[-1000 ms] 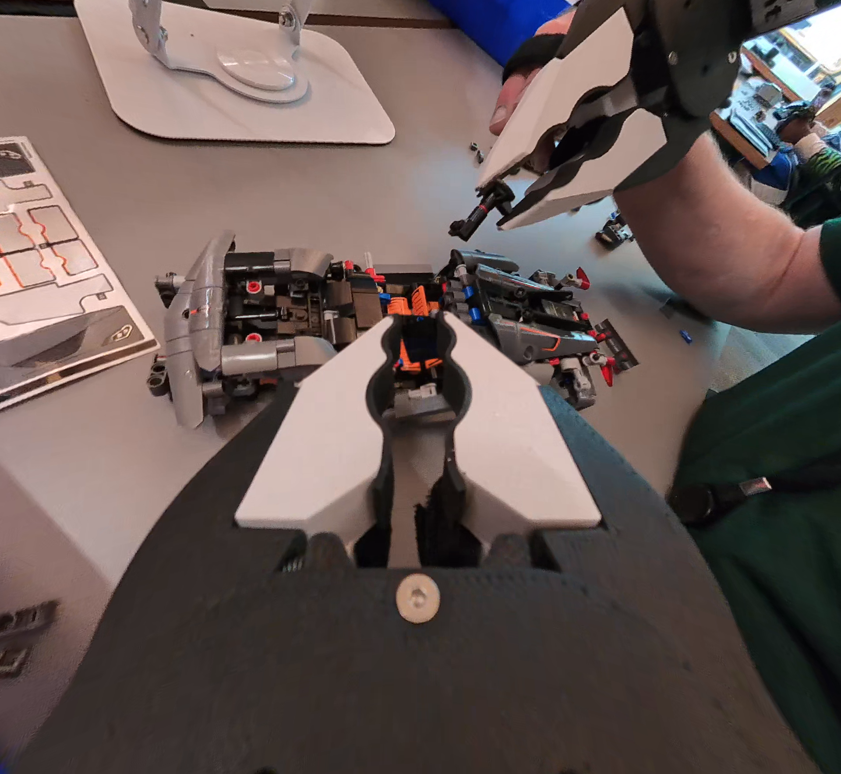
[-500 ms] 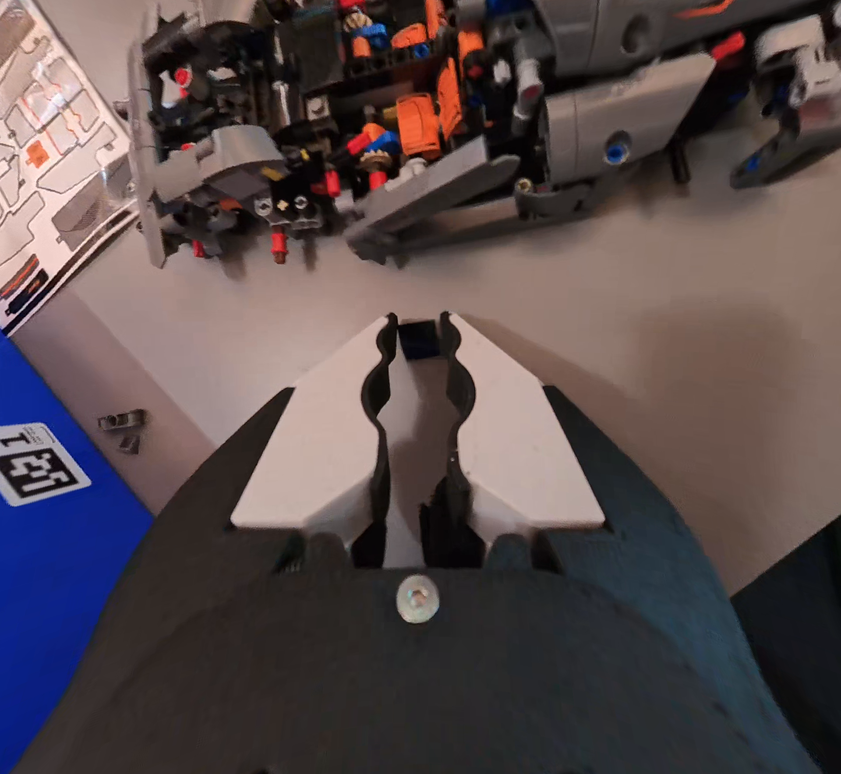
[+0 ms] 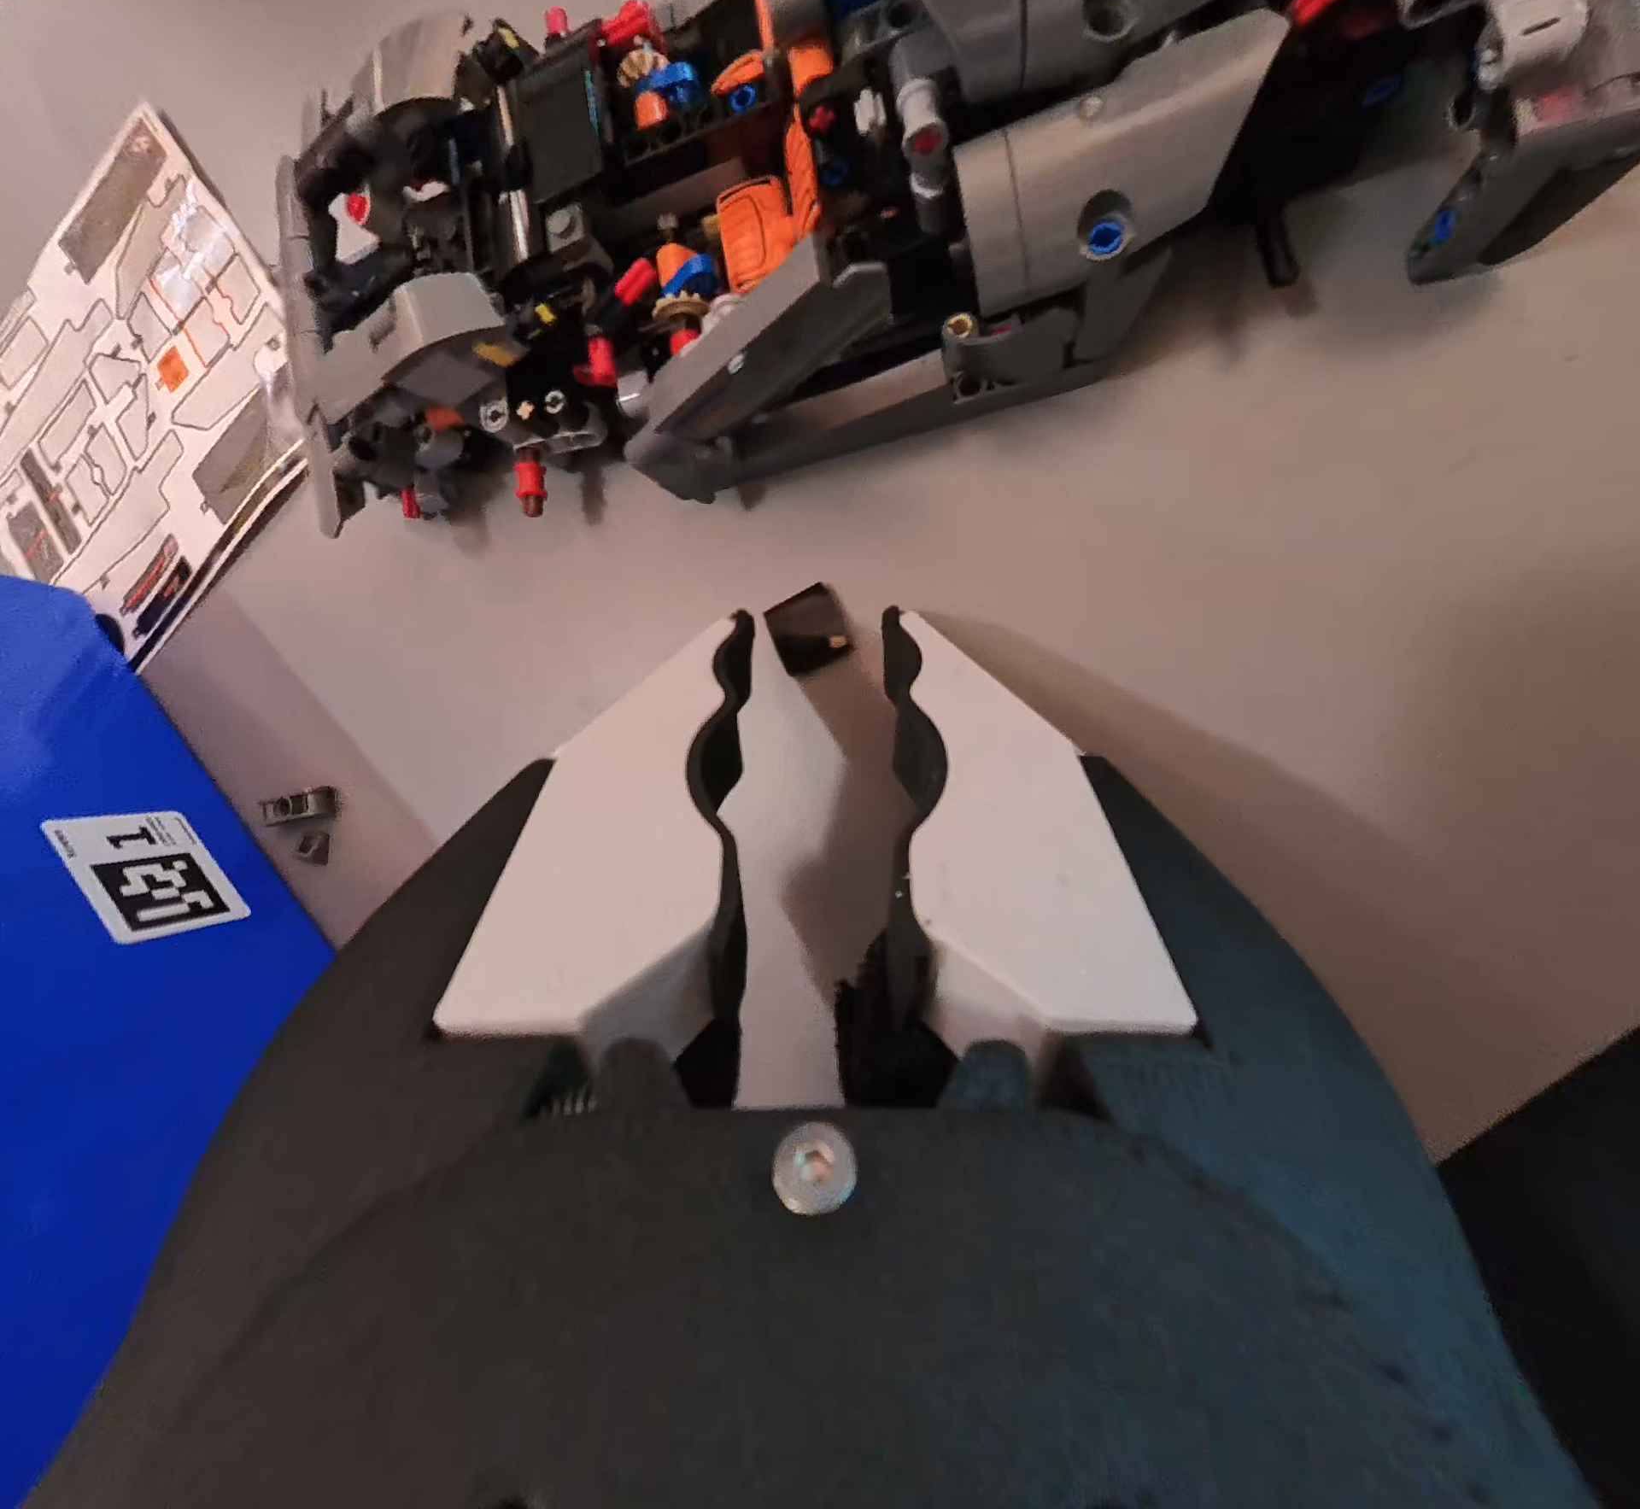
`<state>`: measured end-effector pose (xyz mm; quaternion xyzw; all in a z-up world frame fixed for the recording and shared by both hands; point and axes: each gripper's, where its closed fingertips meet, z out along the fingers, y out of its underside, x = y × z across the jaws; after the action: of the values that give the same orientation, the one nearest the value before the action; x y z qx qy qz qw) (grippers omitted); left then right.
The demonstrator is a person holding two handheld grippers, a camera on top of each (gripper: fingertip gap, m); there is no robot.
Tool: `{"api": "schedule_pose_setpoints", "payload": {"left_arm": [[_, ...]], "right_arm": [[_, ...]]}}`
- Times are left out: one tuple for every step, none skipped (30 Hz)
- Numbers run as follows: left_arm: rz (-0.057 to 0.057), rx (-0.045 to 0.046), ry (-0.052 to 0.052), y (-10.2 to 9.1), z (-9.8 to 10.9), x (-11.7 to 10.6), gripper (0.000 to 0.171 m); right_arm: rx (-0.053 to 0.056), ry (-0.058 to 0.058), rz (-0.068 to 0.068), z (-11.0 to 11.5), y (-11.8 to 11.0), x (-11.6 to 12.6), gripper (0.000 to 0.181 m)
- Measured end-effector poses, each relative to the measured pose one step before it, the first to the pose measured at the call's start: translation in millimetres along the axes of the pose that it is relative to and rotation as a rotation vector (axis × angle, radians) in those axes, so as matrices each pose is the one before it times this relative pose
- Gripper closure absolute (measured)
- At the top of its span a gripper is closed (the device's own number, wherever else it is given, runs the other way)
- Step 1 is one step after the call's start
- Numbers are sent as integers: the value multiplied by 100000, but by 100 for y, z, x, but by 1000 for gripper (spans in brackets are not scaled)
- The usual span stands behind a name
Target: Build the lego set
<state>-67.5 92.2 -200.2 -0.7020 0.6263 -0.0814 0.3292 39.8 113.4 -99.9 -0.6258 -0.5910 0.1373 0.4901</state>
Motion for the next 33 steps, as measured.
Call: {"api": "schedule_pose_setpoints", "payload": {"left_arm": [[1582,-1257,-1108,78,235,-23,149],[1137,-528,-1067,48,61,-82,153],[-282,-725,-297,110,45,-79,157],[-842,158,436,33,22,-26,159],[-639,402,472,4,5,-28,159],[-199,271,-100,4,20,-75,159],[-361,151,-287,13,20,-97,160],[-1184,405,436,-32,7,-38,161],[-2511,1428,1476,-134,-39,2,163],[-3818,2076,1957,-168,-66,-39,165],[-4365,2136,2234,-122,-70,-72,167],[-3979,2095,1770,-111,-85,-147,168],[-2639,1796,1701,-90,-83,-70,170],[-1997,1048,1789,3,-28,-3,171],[-2205,955,1850,-13,-17,51,171],[-2368,1145,1611,-72,-27,7,171],[-1689,1038,1202,-71,-55,-16,171],[-1712,23,1041,85,21,-55,171],[-1420,-179,864,110,72,-54,171],[-853,-513,-200,159,100,-159,171],[-288,-788,845,184,107,52,171],[303,900,2678,-117,10,436,171],[423,936,-841,-214,-73,-27,171],[1221,47,-1606,-159,-82,-132,171],[1227,-187,-644,-185,-84,-26,171],[828,1303,-787,-458,-145,-96,171],[377,1767,-1555,-596,-254,-271,169],[375,1460,-960,-609,-270,-258,167],[467,1932,-1096,-725,-286,-295,166],[722,2932,-1289,-975,-281,-295,164],[1410,3230,-760,-1122,-211,-124,160],[2652,3277,-1479,-1244,-178,-69,158],[4894,3157,-2237,-1276,-77,19,157]], "right_arm": [[-57,10,-186,-2,-39,-23,166],[-41,46,-250,-14,-53,-27,166],[-88,64,-273,-26,-46,-7,167],[-53,91,-213,-26,-43,4,167],[118,12,-52,-32,-47,-2,166],[203,-7,41,-25,-49,9,166],[105,-3,76,-13,-16,16,167],[20,-22,21,-6,3,-2,167],[-20,-39,-46,6,3,-18,166],[31,-40,-16,0,-20,-12,166],[130,-15,-17,-14,-45,-6,167],[210,15,-33,-27,-76,-10,167],[229,-37,-17,-29,-70,-7,167],[144,-4,-3,-21,-41,-3,167],[70,58,21,-37,-17,18,167],[70,43,140,-21,10,28,167],[157,-23,181,-27,-4,23,167],[203,-68,193,-16,-10,0,167],[178,-46,145,-11,-13,4,167],[30,-38,73,-1,4,1,167],[-163,-38,-33,19,50,-13,167],[-300,-86,-94,39,75,-20,167],[-428,-144,-176,50,94,-45,166],[-426,-98,-212,63,95,-42,166],[-290,-53,-113,70,84,-32,166],[-2,92,-300,76,38,-25,166],[583,-374,-643,73,-99,-146,167],[918,-251,-873,69,-209,-165,167],[416,438,-1064,92,-197,-69,167],[-1007,889,-1643,159,-37,-5,167],[-1040,1390,-2937,161,-55,-31,166],[-200,1660,-3063,153,-229,-21,167],[258,2067,-2705,123,-348,47,166]]}}
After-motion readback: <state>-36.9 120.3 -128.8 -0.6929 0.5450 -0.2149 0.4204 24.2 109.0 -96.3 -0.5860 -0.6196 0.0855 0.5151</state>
